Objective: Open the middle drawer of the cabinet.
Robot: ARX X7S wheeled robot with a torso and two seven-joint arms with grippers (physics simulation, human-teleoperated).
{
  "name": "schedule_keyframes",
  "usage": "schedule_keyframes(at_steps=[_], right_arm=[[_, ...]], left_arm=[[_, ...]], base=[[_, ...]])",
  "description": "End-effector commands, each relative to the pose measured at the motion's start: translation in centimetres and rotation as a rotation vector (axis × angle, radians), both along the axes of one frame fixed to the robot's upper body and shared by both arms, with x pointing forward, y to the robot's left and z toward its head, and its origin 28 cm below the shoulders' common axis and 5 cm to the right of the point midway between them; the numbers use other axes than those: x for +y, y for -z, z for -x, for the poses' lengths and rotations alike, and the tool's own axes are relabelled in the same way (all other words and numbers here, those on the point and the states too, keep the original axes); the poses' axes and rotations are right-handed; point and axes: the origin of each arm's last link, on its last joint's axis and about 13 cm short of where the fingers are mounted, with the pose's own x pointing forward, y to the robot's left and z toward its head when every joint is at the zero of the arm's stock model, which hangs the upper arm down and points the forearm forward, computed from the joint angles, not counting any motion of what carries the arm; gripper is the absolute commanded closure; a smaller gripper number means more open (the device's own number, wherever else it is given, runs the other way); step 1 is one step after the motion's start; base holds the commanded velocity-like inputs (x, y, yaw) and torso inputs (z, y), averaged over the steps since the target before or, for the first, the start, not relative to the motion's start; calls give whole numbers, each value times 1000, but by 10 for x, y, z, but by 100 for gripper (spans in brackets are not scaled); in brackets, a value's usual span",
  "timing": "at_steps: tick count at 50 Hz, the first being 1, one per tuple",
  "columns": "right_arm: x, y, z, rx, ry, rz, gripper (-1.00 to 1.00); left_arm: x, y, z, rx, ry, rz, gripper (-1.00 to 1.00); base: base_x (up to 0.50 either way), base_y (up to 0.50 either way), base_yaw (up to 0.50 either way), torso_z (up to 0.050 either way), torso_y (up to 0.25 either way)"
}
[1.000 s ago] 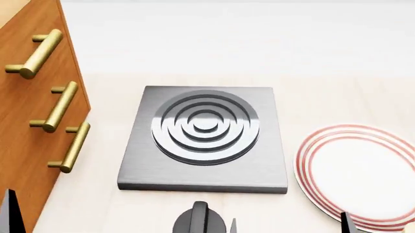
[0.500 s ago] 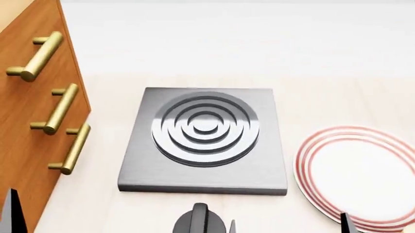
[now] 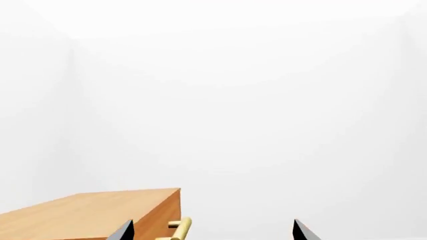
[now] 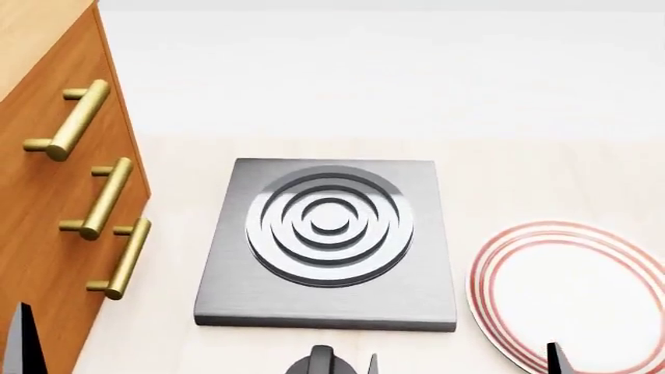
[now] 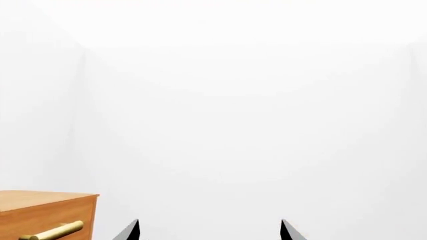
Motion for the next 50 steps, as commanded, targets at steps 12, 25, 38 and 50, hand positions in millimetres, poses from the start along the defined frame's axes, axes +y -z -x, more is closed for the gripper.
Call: schedule_keyframes(at_steps=[12,25,38,50], right_arm=[[0,0,0,-1,-1,2,-100],[-11,-2,1,-7,23,-32,-100],[-14,-10,3,-12,24,-50,-100],[-13,-11,4,-12,19,-47,-100]], left_arm=[[0,-1,-1,-7,-6,4,-100],[-24,-68,-87,-268,-352,-787,-100],[-34,-81,-138,-269,-449,-1136,-100],[-27,-102,-181,-258,-614,-1453,-100]], base=[[0,0,0,50,0],[0,0,0,0,0],[0,0,0,0,0],[0,0,0,0,0]])
